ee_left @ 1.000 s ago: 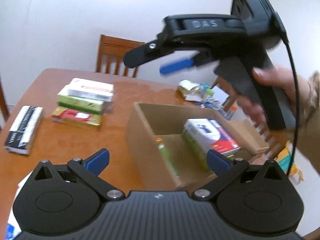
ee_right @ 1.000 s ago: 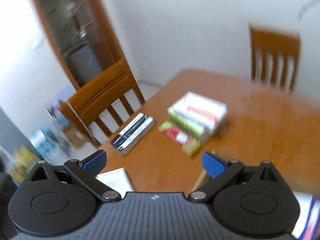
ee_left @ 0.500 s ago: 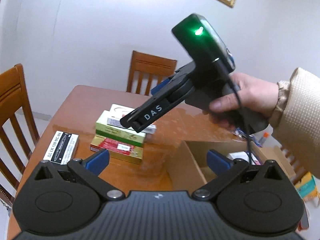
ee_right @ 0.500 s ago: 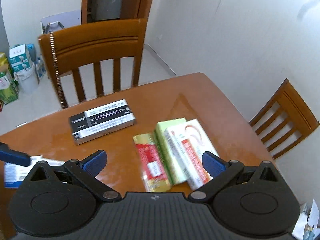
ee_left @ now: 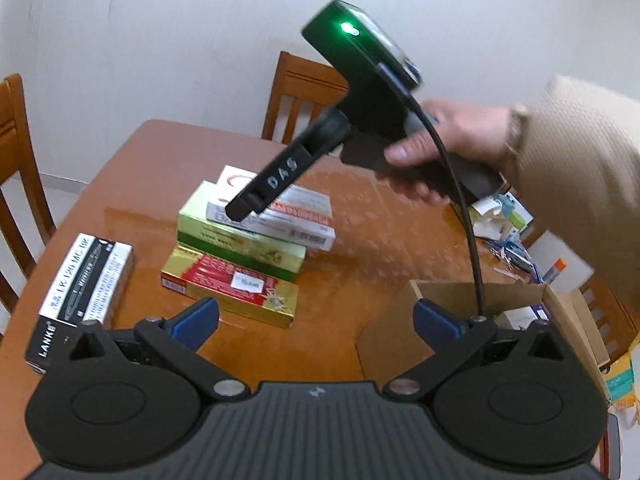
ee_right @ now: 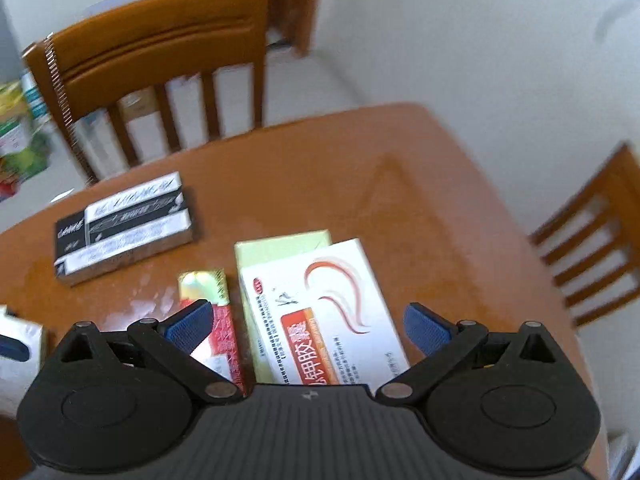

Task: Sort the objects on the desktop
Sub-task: 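Move the right gripper over the white orange-swirl capsule box on the pile, then grasp the white orange-swirl capsule box with the right gripper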

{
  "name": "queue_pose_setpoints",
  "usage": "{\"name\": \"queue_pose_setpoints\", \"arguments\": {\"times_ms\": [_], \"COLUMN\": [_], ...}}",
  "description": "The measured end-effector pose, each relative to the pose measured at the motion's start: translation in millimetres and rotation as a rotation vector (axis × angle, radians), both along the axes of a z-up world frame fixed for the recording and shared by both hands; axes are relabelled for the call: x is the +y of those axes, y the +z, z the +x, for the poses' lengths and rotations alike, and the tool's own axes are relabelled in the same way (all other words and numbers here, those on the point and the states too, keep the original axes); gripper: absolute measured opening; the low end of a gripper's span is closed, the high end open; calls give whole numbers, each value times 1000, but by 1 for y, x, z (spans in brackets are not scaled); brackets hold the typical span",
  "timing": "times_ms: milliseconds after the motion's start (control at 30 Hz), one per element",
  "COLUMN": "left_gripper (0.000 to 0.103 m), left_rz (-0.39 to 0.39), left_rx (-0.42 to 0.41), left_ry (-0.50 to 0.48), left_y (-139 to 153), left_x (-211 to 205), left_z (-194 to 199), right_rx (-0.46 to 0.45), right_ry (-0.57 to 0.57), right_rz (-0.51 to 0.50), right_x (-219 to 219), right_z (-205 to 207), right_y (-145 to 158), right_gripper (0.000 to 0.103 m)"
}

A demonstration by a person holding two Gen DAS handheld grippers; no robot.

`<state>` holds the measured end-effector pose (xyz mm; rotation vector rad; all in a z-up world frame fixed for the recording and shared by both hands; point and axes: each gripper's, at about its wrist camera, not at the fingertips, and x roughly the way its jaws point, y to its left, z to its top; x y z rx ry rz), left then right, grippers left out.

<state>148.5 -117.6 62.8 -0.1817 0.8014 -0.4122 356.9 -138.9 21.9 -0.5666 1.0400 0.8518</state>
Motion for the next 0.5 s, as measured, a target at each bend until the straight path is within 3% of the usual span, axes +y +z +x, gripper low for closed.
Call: {"name": "queue_pose_setpoints", "arguments": {"times_ms": [200, 333, 500], "left_gripper": [103, 103, 103], "left_rz": [11, 3, 3], "left_rx": [43, 58, 52], "left_ry": [-28, -43, -50], "left_y": [-15, -17, -17], "left_x": [2, -1, -4], "left_z": [0, 0, 1], "right_rx": [101, 140, 198], "right_ry": [65, 121, 67], "right_rz": [-27, -89, -88], "right_x": [-1, 3, 0], "right_z": [30, 27, 33], "right_y": [-15, -32, -41], "right_gripper": [103, 103, 97]}}
